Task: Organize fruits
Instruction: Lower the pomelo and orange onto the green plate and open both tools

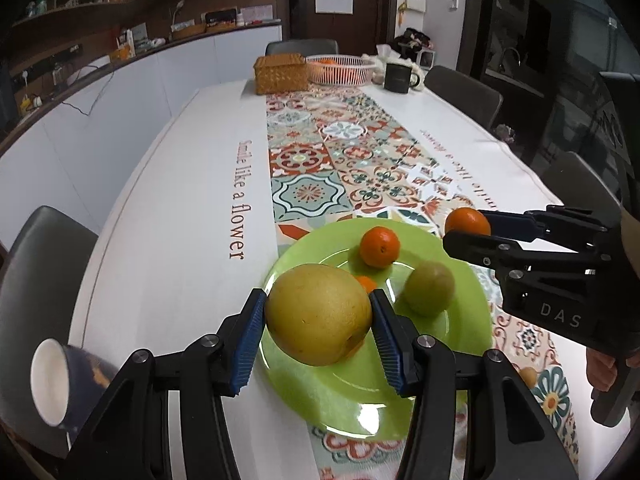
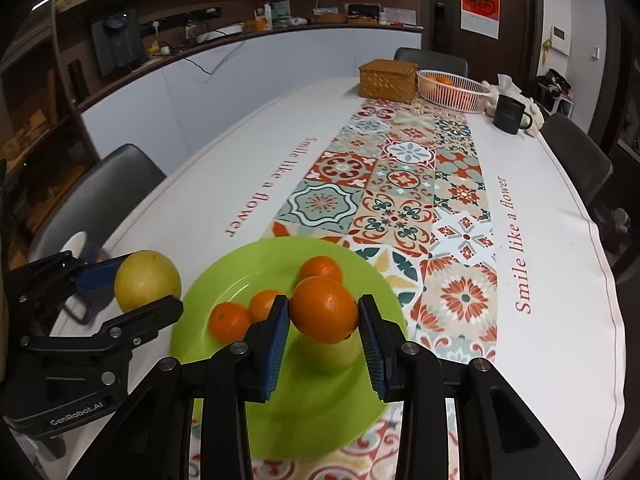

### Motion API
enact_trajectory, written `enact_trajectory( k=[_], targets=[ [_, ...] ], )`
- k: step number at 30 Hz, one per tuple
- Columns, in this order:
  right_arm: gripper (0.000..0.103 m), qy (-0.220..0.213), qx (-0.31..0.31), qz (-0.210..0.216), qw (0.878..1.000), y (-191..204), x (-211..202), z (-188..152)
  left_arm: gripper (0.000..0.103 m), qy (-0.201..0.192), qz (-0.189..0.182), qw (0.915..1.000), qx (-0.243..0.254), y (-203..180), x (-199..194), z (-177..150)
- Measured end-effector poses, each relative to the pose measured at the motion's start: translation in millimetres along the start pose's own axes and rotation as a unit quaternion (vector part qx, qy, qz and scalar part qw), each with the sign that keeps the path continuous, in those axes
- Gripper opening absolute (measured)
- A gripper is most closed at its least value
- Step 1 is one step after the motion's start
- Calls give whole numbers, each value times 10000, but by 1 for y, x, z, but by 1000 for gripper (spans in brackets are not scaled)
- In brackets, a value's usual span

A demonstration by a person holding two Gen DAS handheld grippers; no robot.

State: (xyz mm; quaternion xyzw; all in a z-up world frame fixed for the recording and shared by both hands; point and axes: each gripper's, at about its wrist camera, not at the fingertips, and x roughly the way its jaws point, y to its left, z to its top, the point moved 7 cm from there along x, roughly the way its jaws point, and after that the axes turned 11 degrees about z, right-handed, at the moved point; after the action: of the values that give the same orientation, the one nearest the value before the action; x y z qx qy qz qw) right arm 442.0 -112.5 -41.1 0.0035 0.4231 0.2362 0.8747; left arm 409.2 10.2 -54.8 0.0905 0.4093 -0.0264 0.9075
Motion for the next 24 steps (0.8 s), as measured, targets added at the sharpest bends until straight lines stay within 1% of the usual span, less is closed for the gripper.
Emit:
enact_trajectory(
  k=[7, 15, 16, 17, 18, 19, 21, 24],
  targets=[
    [36, 144, 48, -48, 9999, -9, 24, 5, 52, 314, -71, 9994, -99, -1, 32, 2],
    [37, 280, 79, 6, 9996, -12, 40, 2, 52, 473, -60, 9989, 6, -6, 45, 0],
    [37, 282, 93, 37, 9996, -12, 40, 2, 53, 429, -41, 9991, 29, -6, 44, 1],
    [39, 271, 96, 81, 9996, -12, 40, 2, 59, 355, 33, 9994, 37, -5, 41, 2],
    [42, 264, 100, 105, 9995, -11, 39, 2, 61, 302, 49, 9995, 13, -4, 39, 3],
    [47, 247, 92, 114, 9996, -11, 38, 1, 61, 266, 24, 9996, -24, -3, 36, 3],
    [47, 202, 76, 102, 9997, -10, 36, 1, 61, 198, -27, 9998, -67, -1, 29, 4],
    [47, 163, 60, 131, 9998, -8, 31, 0, 62, 78, 77, 9999, -45, 2, 18, 5]
  ],
)
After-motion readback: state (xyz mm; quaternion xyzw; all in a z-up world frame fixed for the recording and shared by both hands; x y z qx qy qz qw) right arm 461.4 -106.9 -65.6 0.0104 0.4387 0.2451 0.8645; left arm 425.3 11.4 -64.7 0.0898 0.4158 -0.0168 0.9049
